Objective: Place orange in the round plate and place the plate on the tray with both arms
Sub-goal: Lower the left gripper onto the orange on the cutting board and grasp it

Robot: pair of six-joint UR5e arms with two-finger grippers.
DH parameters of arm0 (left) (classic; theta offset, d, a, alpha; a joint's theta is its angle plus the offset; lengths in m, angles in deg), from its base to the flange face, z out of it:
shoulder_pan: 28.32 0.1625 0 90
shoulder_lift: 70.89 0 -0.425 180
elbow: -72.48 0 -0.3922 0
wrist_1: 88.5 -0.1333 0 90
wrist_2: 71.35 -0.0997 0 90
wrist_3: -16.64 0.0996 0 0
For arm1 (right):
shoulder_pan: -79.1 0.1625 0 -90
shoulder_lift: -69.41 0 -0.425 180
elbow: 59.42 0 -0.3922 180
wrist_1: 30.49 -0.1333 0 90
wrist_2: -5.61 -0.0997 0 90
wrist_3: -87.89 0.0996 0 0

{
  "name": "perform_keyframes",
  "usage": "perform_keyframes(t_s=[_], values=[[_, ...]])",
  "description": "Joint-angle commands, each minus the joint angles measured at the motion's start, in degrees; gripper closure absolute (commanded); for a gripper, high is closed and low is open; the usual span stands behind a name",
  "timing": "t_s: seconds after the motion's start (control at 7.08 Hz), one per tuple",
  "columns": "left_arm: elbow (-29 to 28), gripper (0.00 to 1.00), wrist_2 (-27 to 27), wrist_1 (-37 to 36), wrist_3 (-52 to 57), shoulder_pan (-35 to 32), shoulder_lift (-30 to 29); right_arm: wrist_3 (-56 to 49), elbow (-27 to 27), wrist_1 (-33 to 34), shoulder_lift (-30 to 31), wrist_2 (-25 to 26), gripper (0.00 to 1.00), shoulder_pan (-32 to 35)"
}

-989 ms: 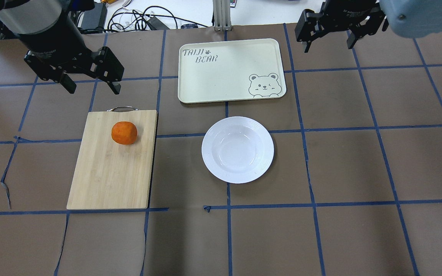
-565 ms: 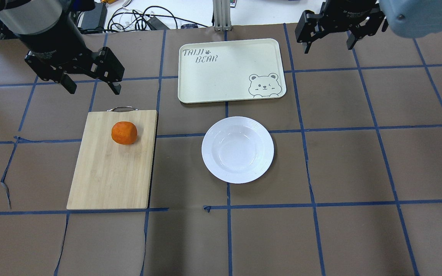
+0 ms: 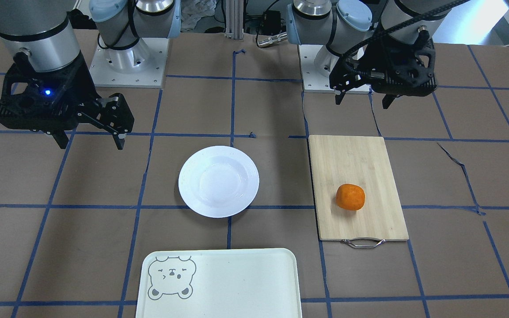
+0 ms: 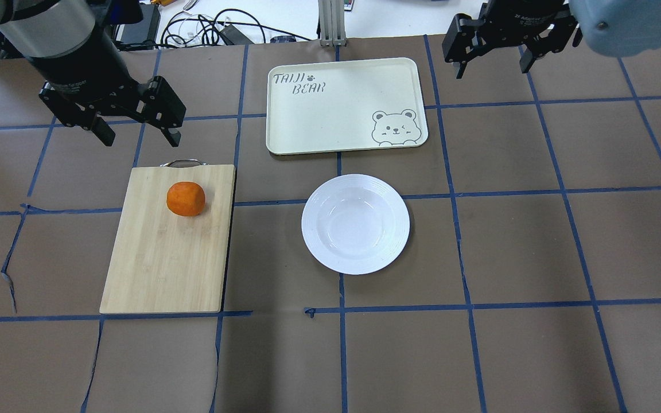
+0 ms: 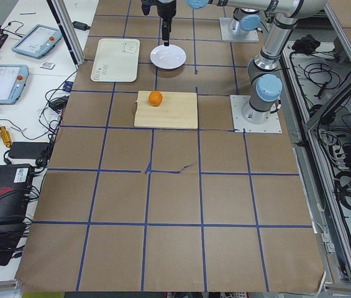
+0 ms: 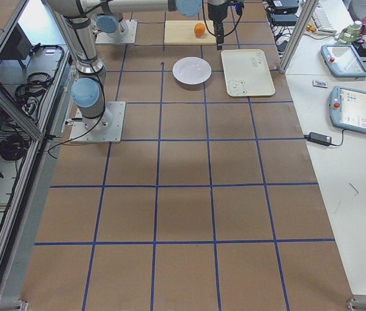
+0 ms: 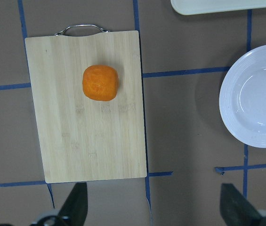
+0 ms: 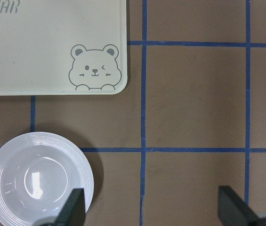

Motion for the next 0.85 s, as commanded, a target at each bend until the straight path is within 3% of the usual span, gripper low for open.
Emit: perform_keyframes(t_s=[0.0, 0.14, 0.28, 0.71], values=[[5.9, 0.00, 0.1, -7.0, 0.1, 2.1, -4.8, 0.2, 0.0, 0.1, 0.0, 0.0, 0.00, 0.0], [11.4, 0.00, -1.8, -15.0, 0.2, 2.6, -8.1, 0.2, 0.0, 0.2, 0.0, 0.0, 0.00, 0.0], [15.5, 0.00, -7.5, -23.5, 1.7, 2.8, -10.9, 0.1, 0.0, 0.1, 0.0, 0.0, 0.00, 0.0], [17.1, 0.00, -4.4, -30.1, 3.9, 3.0, -21.0, 0.2, 0.0, 0.2, -0.1, 0.0, 0.00, 0.0]])
